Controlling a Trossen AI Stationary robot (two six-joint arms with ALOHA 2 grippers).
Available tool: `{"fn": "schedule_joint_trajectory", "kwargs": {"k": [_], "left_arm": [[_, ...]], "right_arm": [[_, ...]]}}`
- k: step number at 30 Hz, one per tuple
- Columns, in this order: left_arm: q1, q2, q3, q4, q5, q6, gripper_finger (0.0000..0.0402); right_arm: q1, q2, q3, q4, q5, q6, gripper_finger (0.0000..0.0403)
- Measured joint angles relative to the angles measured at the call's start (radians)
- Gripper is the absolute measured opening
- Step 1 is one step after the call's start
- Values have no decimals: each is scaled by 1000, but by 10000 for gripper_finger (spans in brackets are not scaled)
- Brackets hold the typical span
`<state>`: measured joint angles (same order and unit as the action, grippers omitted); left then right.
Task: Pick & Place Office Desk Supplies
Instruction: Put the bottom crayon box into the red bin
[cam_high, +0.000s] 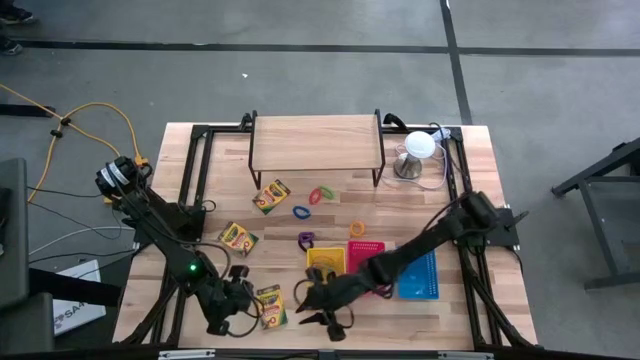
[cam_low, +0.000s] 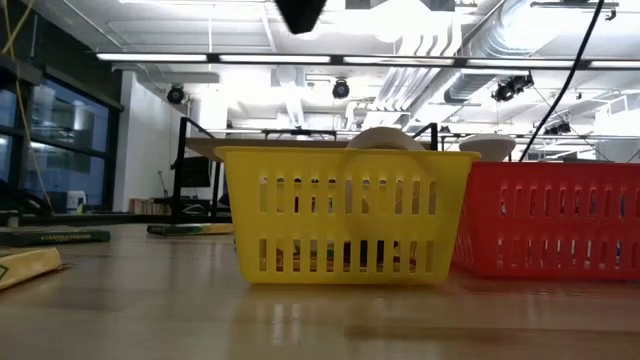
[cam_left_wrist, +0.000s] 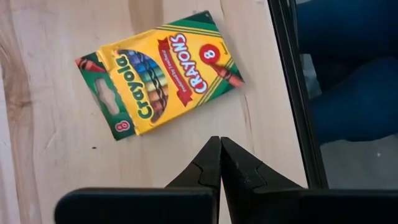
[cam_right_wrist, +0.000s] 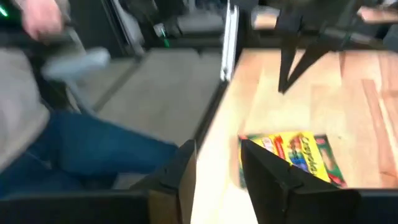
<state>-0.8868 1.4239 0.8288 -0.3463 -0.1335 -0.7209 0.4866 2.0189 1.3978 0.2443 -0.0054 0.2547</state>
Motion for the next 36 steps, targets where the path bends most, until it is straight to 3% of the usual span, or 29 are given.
{"fn": "schedule_joint_trajectory", "kwargs": {"k": [5,13,24,32,36], "left_arm": [[-5,0,0,2,-32,22,0],[-29,0,0,-1,-108,89,0],[-21,0,0,-13,-146,266,0],[12,16,2,83,-147,573,0],[45,79,2,108,-115,654,0]], "right_arm": [[5,36,140,-201,48,-85,74],[6,32,148,-247,58,-94,8],[3,31,148,-262,59,-84,2],[3,31,147,-262,72,-52,2],[8,31,147,-262,86,-38,2]]}}
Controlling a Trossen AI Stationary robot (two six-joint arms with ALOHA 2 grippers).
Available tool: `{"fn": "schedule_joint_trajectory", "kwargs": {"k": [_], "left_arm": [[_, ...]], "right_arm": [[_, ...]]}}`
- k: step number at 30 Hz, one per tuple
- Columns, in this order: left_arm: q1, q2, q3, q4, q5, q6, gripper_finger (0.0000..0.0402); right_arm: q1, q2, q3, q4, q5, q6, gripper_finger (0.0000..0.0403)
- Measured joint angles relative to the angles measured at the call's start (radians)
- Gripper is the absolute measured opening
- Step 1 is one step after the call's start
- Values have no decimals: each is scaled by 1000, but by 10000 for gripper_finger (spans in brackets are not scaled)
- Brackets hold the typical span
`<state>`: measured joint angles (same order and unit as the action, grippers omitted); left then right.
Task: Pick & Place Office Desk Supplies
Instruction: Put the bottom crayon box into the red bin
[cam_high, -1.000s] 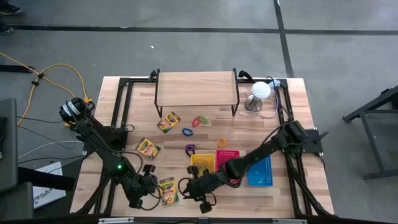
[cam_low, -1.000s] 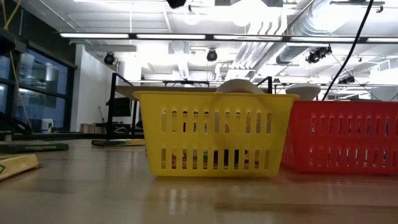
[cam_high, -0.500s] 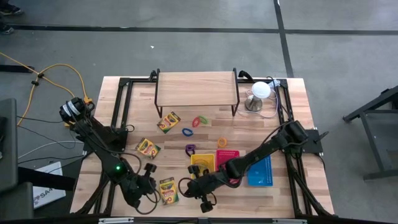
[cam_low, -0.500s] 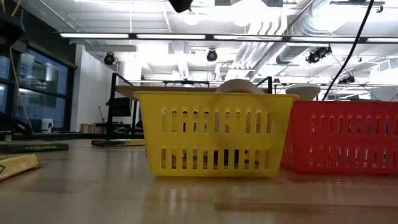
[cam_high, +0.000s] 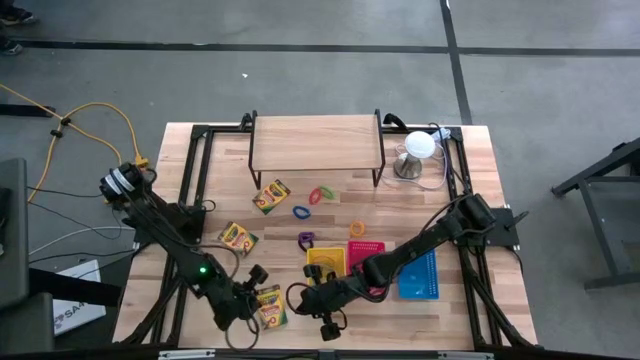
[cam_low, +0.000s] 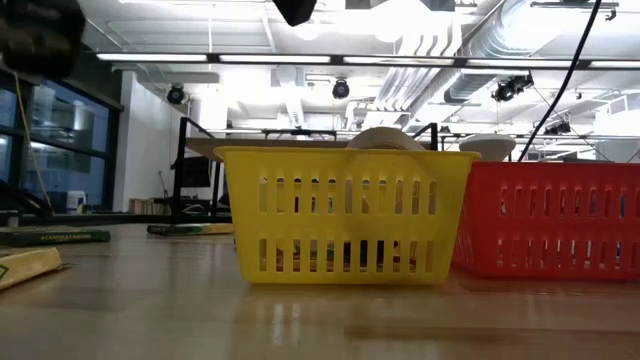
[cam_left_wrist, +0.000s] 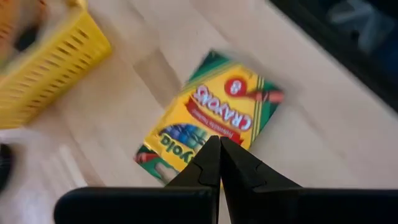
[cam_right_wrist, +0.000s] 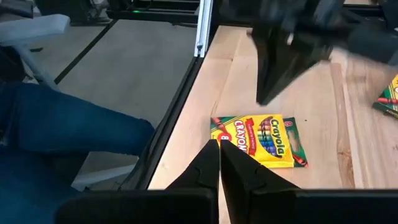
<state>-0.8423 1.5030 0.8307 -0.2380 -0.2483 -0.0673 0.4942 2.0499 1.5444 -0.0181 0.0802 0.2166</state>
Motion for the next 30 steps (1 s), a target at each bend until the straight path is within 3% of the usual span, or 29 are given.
{"fn": "schedule_joint_trajectory", "kwargs": {"k": [12,18,30], "left_arm": [[16,116,0,116,47,130,0],[30,145,0,116,78,82,0],[37,145,-1,161,77,-84,0]], "right_arm": [[31,0,-1,8,18,38,2],[46,0,-1,13,33,48,2],[49,1,-1,-3,-34,128,2]]}}
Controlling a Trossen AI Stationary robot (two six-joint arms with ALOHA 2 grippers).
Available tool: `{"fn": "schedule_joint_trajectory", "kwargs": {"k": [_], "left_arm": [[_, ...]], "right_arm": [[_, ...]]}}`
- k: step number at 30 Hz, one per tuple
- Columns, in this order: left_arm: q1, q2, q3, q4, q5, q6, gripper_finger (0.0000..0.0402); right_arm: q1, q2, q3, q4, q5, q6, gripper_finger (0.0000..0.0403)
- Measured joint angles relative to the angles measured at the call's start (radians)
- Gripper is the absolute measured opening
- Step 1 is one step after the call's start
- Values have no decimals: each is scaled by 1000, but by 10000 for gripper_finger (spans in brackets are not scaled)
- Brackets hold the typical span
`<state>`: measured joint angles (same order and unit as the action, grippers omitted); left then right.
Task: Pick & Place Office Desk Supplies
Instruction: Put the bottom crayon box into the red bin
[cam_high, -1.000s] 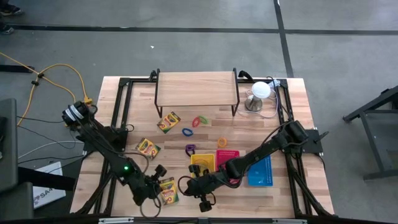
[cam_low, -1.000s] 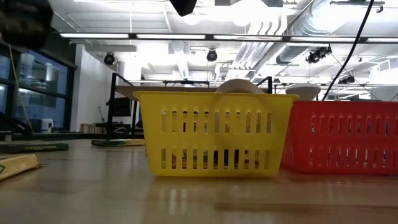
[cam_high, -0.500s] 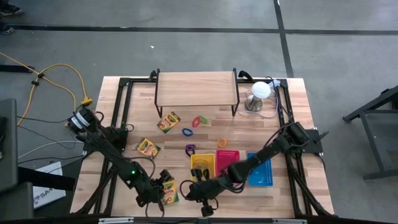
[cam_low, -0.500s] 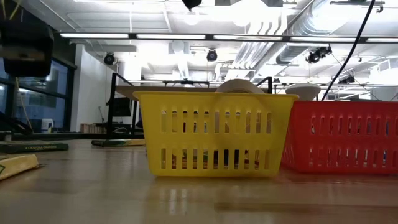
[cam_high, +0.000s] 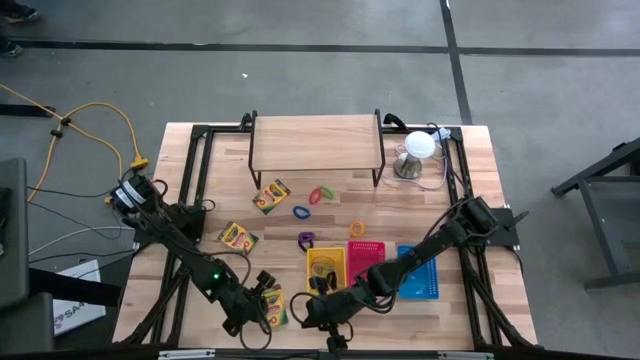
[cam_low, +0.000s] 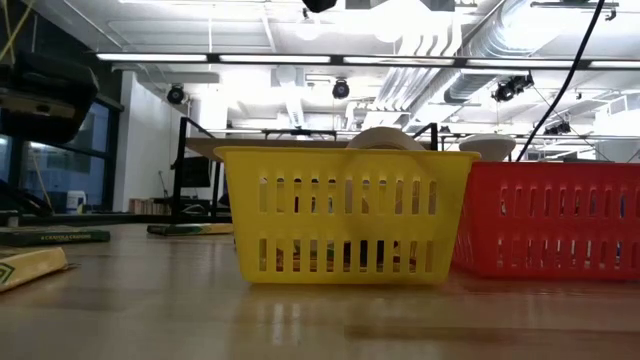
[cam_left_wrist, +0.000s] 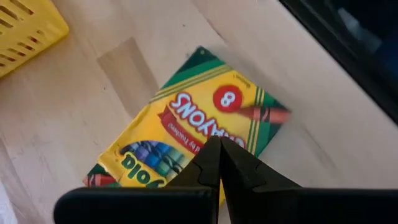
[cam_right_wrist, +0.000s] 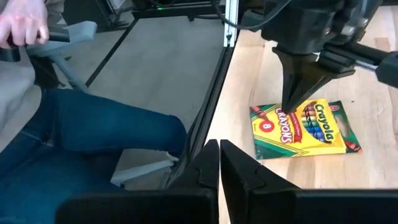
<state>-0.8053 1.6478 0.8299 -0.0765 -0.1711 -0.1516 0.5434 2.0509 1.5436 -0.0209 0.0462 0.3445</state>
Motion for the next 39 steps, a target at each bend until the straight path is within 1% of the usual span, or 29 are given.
{"fn": "schedule_joint_trajectory", "kwargs": {"k": [5,9,13,15,19,22,29,33,39], "left_arm": [[3,3,-1,14,-7,-14,0],[3,3,-1,44,-39,56,0],[22,3,-1,111,-37,120,0],[35,3,-1,148,4,133,0],[54,3,-1,215,131,152,0],[57,3,-1,254,174,153,0],[55,76,-1,268,168,163,0],[41,77,4,306,143,162,0],[41,99,34,312,141,152,0]], "right_arm": [[4,1,0,-1,1,4,2],[7,1,0,-1,3,7,2],[7,3,0,-1,3,28,2],[10,3,0,-1,3,29,2],[16,3,0,-2,3,29,2],[17,3,0,-2,3,29,2],[31,3,0,-6,12,29,2],[48,3,0,-7,35,37,2],[53,3,0,-9,52,55,2]]}}
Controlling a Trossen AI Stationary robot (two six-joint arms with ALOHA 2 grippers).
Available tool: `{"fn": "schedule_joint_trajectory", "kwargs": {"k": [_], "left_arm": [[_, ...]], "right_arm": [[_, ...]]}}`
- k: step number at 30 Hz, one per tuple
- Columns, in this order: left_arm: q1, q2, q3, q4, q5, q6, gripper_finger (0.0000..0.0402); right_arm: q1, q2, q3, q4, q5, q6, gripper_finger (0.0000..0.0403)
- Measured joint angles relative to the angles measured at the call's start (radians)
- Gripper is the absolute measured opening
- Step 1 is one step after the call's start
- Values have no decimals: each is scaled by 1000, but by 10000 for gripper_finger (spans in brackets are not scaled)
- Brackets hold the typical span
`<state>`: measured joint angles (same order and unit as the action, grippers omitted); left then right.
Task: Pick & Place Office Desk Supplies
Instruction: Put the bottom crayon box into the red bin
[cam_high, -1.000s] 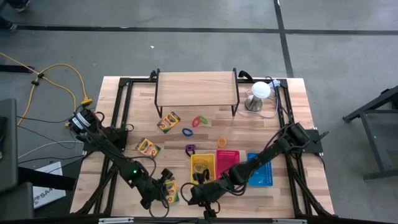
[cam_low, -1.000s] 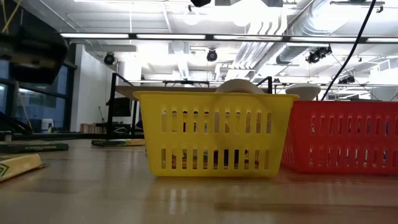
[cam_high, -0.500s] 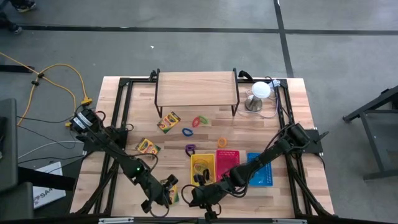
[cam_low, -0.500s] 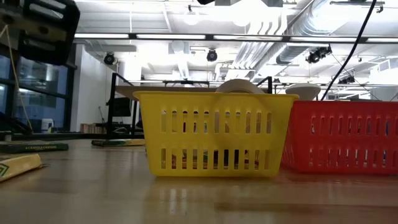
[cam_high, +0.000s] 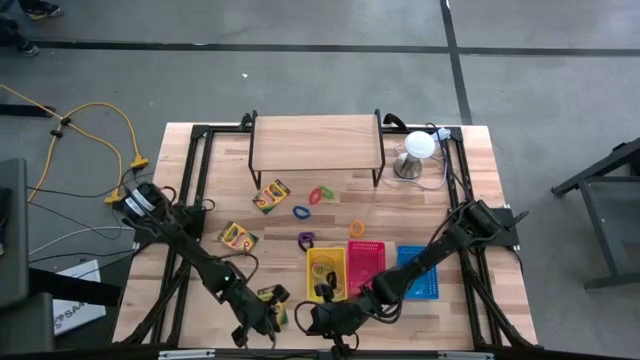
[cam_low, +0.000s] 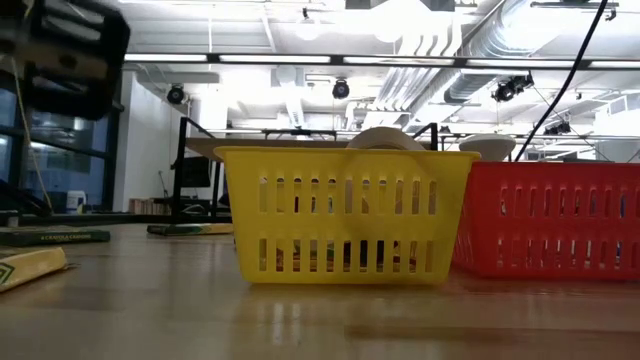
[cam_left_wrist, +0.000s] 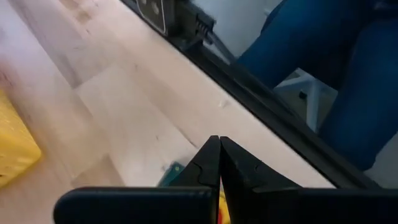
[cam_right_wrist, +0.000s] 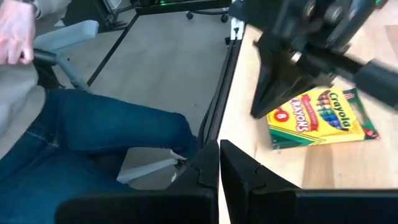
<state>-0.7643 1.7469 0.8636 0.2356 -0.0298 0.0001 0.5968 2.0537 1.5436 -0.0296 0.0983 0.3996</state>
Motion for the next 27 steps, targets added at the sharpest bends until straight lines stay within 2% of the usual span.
{"fn": "schedule_joint_trajectory", "kwargs": {"k": [5,15,20,27], "left_arm": [[17,53,2,-11,-1,-6,0],[58,49,6,-70,-60,-15,0],[72,48,8,-116,-129,-42,0],[75,48,8,-197,-263,-166,0]], "right_arm": [[1,0,0,-4,4,0,2],[6,0,0,-5,5,0,2],[6,0,0,-8,4,0,2],[8,0,0,-12,4,0,2]]}}
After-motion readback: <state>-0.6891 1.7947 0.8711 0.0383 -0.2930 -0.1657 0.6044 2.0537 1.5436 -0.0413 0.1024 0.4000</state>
